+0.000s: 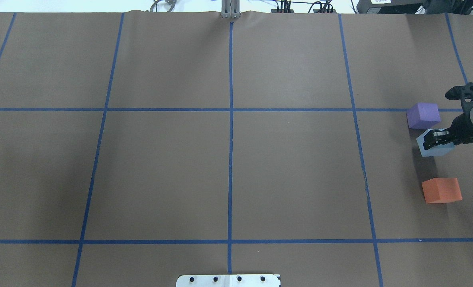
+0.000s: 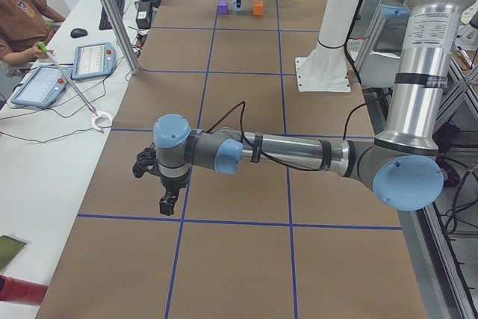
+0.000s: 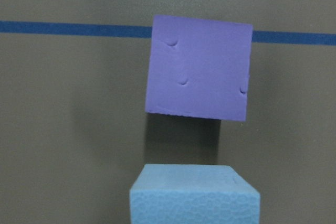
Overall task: Place blue block between orange and purple blocks
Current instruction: 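Lower the light blue cube between the purple and orange cubes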
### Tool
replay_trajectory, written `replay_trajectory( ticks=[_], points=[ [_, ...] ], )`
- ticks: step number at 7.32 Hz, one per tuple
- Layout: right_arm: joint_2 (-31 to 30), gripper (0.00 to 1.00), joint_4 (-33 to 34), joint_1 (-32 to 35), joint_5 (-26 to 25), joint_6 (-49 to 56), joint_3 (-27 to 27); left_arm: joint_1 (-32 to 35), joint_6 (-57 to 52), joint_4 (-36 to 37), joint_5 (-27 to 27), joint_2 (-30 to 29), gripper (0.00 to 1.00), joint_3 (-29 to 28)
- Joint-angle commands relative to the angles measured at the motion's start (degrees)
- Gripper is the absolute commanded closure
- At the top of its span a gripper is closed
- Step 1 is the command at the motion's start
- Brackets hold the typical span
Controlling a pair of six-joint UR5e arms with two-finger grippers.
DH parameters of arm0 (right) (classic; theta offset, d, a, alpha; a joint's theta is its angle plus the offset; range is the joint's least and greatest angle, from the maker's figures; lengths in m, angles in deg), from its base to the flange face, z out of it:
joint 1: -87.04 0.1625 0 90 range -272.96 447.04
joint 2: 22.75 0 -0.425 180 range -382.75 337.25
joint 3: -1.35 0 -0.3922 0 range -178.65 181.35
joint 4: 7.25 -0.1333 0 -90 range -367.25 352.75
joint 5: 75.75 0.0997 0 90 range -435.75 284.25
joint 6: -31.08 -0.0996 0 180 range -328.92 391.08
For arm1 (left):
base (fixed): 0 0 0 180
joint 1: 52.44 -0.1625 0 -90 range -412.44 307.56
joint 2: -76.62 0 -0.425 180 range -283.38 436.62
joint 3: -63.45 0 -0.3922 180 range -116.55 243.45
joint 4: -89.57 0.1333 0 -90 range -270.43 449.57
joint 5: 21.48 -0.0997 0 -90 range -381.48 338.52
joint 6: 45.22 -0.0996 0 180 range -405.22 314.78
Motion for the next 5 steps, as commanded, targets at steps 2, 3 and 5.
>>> replay_trajectory(
  ticks=[2, 3, 5],
  points=[
    [-0.1, 1.00, 0.2, -1.4, 1.2, 0.0, 0.9, 0.0, 0.0, -0.1, -0.6, 0.0, 0.00, 0.0],
    [0.0, 1.00, 0.2, -1.5, 1.2, 0.1, 1.6, -0.1, -0.1, -0.1, -0.6, 0.0, 0.00, 0.0],
    [0.0, 1.00, 0.1, -1.5, 1.3, 0.1, 2.2, -0.1, 0.0, -0.1, -0.6, 0.0, 0.00, 0.0]
  ],
)
